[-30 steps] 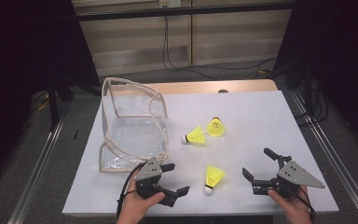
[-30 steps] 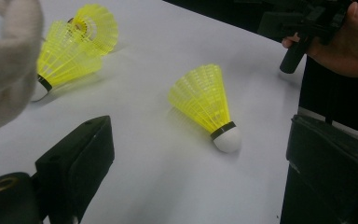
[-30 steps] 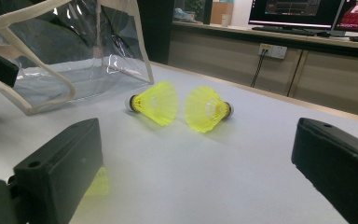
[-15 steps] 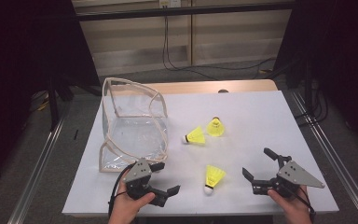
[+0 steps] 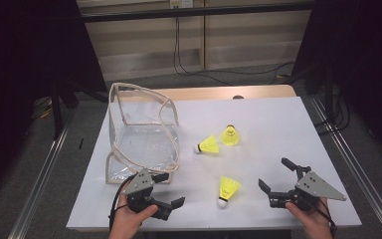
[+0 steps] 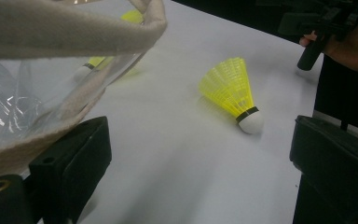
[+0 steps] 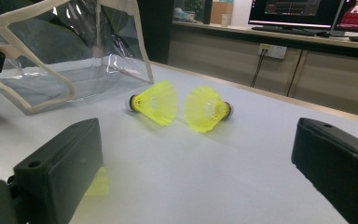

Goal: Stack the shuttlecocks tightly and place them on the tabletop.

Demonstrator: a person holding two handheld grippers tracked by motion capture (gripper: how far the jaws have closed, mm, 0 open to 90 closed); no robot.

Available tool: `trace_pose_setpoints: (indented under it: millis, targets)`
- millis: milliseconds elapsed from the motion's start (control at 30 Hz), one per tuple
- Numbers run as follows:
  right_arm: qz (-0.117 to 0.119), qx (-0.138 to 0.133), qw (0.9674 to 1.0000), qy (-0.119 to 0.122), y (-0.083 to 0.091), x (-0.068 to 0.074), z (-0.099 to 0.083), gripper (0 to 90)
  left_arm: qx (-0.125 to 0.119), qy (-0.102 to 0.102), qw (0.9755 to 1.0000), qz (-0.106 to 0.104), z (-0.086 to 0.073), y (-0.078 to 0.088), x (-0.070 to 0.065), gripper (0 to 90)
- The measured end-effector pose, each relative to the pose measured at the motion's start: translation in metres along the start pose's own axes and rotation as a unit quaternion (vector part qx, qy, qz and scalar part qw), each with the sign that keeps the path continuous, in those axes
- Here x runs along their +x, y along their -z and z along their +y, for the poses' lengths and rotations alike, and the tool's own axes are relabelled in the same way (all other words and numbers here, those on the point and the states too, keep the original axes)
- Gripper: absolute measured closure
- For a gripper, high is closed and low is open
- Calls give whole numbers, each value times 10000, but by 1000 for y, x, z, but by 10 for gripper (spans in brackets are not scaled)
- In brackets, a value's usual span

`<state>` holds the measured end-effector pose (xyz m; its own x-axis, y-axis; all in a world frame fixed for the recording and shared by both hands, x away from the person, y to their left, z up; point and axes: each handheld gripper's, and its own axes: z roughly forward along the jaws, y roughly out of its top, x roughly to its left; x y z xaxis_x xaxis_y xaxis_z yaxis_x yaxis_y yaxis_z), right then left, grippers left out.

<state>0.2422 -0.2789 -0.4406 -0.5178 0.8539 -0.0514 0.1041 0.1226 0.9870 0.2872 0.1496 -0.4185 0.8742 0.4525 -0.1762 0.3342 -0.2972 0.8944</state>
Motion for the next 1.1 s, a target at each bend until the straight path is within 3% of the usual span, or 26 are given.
trace_pose_setpoints:
  millis: [1100]
  targets:
    - [-15,20,10000,-6,0,1,0,13,-96,46,9995,292,-9,27,17,42]
